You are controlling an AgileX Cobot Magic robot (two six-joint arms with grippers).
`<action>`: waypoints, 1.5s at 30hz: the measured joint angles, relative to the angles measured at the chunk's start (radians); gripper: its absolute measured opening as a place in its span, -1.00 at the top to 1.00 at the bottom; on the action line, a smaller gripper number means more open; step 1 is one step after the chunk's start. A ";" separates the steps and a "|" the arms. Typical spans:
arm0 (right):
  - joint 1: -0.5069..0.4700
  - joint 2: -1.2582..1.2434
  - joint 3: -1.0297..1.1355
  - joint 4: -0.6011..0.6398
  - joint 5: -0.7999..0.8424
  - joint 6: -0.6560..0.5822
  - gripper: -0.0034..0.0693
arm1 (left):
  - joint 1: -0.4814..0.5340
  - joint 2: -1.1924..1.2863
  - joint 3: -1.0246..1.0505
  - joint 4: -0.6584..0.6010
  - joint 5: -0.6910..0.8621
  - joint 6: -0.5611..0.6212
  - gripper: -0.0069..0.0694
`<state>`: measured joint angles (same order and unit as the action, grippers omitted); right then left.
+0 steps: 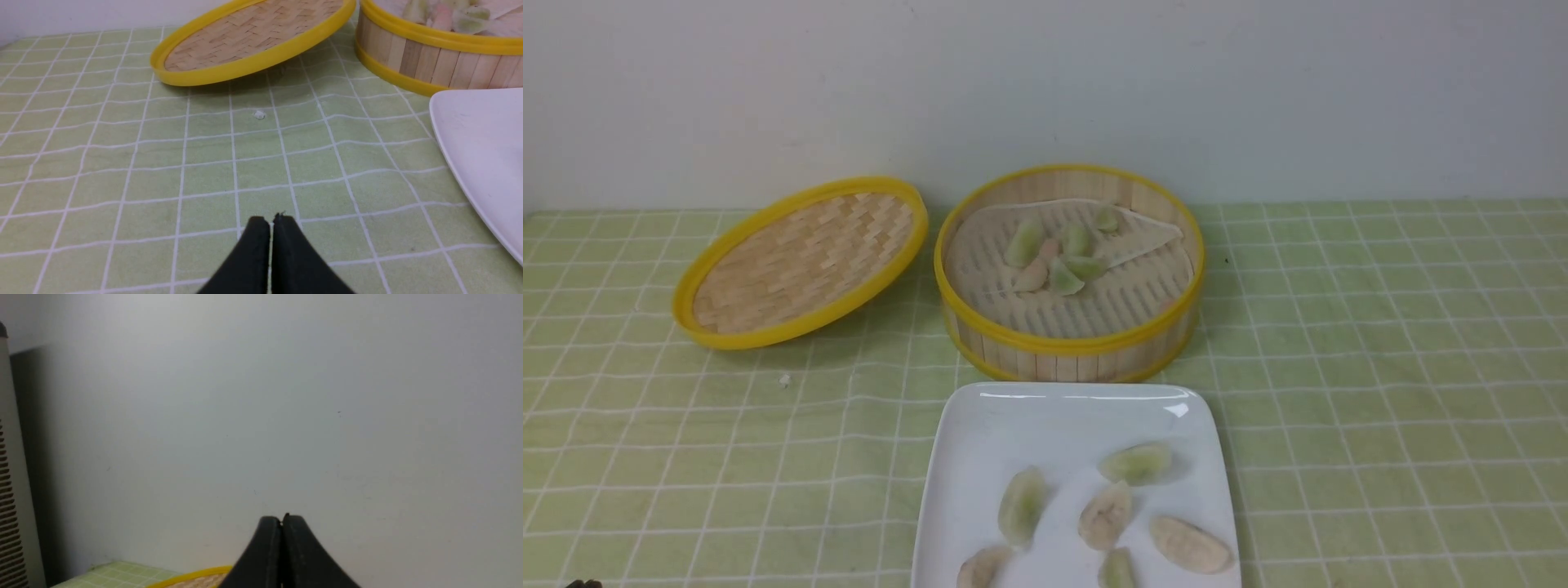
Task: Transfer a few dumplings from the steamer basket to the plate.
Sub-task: Use the right arm to put the dumpling into the plate
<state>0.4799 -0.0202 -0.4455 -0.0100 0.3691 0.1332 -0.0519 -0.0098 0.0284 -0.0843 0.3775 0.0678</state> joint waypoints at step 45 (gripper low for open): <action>-0.489 0.004 0.468 0.003 0.013 0.003 0.94 | 0.000 0.000 0.000 0.001 0.001 0.007 0.83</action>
<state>-0.0090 -0.0164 0.0229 -0.0070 0.3823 0.1359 -0.0519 -0.0098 0.0284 -0.0836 0.3788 0.0747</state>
